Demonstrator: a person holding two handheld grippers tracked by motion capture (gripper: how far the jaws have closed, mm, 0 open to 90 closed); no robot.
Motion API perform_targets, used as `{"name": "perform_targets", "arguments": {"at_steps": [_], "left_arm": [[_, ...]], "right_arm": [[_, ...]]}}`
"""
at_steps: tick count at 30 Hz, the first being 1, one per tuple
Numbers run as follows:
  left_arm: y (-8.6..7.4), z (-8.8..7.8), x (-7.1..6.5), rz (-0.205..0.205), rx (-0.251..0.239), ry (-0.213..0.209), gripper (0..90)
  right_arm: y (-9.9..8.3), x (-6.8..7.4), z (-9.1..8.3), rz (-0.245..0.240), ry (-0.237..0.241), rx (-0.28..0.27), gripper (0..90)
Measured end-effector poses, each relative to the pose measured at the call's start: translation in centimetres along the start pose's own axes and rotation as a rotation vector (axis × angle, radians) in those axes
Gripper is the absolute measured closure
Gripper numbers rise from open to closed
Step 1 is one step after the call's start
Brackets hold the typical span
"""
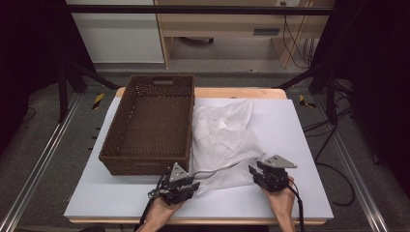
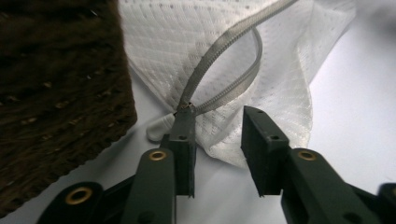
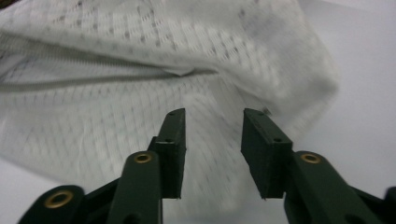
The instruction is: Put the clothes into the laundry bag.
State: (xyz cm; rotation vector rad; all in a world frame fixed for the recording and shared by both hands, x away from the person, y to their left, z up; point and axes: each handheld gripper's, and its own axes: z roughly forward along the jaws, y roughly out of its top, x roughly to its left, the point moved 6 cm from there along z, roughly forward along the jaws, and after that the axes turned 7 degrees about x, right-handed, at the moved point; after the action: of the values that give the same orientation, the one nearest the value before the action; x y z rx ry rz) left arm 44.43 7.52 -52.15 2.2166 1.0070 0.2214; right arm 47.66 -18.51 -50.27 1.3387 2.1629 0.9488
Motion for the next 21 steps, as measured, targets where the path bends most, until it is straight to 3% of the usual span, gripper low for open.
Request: {"name": "perform_targets", "arguments": {"at_steps": [2, 5, 7, 8, 12, 16, 19, 21], "left_arm": [[0.0, 0.1, 0.1, -0.003, -0.004, 0.020, 71.0], [0.1, 0.1, 0.2, 0.001, 0.003, 0.047, 79.9], [0.2, 0.2, 0.3, 0.001, 0.011, 0.045, 84.0], [0.2, 0.2, 0.3, 0.003, 0.014, 0.048, 85.8], [0.3, 0.2, 0.2, 0.025, 0.018, 0.063, 87.5], [0.3, 0.0, 0.8, 0.016, 0.017, 0.053, 87.9], [0.3, -0.1, 0.9, 0.012, 0.009, 0.026, 87.7], [0.2, -0.3, 0.8, 0.018, -0.004, 0.019, 86.0]], "right_arm": [[0.3, 0.2, 1.4, 0.003, 0.005, 0.035, 61.8], [-0.1, 0.3, 3.1, 0.019, 0.000, 0.094, 71.6], [-0.1, 0.1, 3.1, 0.022, -0.016, 0.078, 88.7], [-0.1, 0.0, 2.8, 0.027, -0.013, 0.075, 89.4], [-0.5, -0.4, 0.0, 0.029, 0.003, 0.036, 89.7], [-2.8, -1.5, -3.4, 0.078, 0.032, 0.009, 87.3], [-4.8, -2.1, -4.0, 0.110, 0.030, 0.051, 77.5], [-5.1, -2.1, -4.0, 0.092, 0.024, 0.035, 68.1]]}}
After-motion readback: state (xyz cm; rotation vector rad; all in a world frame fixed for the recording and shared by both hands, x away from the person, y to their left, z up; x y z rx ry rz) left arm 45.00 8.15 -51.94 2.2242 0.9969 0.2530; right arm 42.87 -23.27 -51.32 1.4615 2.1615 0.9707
